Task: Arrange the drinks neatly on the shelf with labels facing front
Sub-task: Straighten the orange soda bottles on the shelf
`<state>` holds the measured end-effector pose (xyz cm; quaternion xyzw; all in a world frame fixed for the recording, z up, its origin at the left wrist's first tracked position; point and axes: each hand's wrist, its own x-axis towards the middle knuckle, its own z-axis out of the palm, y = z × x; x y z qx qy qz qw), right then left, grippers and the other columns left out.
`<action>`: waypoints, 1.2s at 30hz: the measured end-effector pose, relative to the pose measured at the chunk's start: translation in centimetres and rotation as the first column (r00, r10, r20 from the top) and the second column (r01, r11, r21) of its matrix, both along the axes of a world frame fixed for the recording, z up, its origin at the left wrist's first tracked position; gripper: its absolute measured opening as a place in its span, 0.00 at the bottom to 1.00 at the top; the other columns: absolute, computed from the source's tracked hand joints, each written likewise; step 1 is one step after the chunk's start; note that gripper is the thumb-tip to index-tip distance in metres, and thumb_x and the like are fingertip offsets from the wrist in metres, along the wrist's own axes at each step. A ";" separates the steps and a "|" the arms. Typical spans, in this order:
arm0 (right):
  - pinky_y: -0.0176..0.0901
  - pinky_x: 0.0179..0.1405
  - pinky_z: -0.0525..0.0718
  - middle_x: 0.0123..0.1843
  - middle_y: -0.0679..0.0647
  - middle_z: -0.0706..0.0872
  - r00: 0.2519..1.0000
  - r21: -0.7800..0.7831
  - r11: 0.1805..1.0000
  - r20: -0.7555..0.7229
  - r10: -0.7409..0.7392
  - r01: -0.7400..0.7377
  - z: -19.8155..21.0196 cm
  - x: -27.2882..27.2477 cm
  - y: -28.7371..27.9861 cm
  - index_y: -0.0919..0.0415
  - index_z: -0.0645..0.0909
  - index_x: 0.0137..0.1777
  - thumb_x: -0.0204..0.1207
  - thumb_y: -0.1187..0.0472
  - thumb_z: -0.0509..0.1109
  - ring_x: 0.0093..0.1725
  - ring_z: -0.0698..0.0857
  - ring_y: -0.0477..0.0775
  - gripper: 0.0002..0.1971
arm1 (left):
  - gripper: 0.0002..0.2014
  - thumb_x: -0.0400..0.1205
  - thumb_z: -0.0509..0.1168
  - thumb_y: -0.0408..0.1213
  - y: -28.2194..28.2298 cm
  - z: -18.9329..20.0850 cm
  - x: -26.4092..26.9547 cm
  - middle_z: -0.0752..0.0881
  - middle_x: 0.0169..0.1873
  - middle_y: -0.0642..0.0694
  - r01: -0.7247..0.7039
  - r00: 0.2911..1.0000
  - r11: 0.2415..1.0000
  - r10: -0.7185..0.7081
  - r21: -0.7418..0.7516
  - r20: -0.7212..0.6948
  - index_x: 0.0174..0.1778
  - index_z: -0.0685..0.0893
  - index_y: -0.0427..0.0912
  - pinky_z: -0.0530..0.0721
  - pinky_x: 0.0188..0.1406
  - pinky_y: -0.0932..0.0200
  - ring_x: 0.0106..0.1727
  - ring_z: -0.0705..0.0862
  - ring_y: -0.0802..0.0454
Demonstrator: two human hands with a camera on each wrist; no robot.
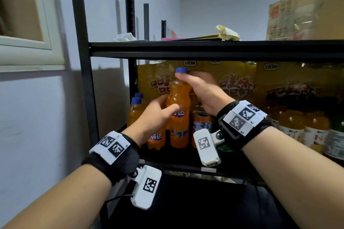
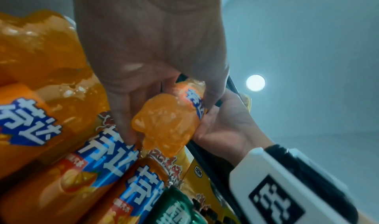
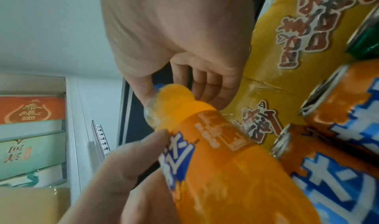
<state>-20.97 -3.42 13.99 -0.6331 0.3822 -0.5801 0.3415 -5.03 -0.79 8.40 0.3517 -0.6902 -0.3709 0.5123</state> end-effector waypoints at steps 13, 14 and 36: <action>0.46 0.50 0.93 0.49 0.48 0.96 0.997 -0.010 0.997 -0.019 0.076 -0.076 -4.0 1.9 1.4 0.53 0.89 0.59 0.60 0.48 0.91 0.48 0.95 0.48 0.27 | 0.27 0.77 0.73 0.50 1.8 -2.0 2.8 0.90 0.64 0.46 0.155 0.983 0.971 -0.132 0.184 -0.130 0.73 0.79 0.58 0.91 0.59 0.44 0.62 0.91 0.46; 0.47 0.49 0.93 0.49 0.49 0.96 0.997 -0.007 0.997 -0.008 0.074 -0.074 -4.1 2.1 1.4 0.54 0.88 0.60 0.60 0.48 0.91 0.48 0.95 0.49 0.29 | 0.28 0.77 0.72 0.47 1.8 -2.0 3.1 0.90 0.65 0.44 0.177 0.978 0.963 -0.148 0.204 -0.149 0.75 0.79 0.55 0.90 0.60 0.42 0.63 0.90 0.42; 0.49 0.43 0.93 0.48 0.54 0.96 0.988 0.051 0.988 0.038 0.147 -0.148 -5.3 1.7 1.7 0.58 0.91 0.56 0.65 0.50 0.89 0.47 0.96 0.55 0.22 | 0.34 0.70 0.82 0.48 1.3 -3.9 3.0 0.91 0.63 0.49 0.059 0.988 0.989 -0.038 0.139 -0.150 0.72 0.79 0.58 0.92 0.56 0.43 0.64 0.90 0.46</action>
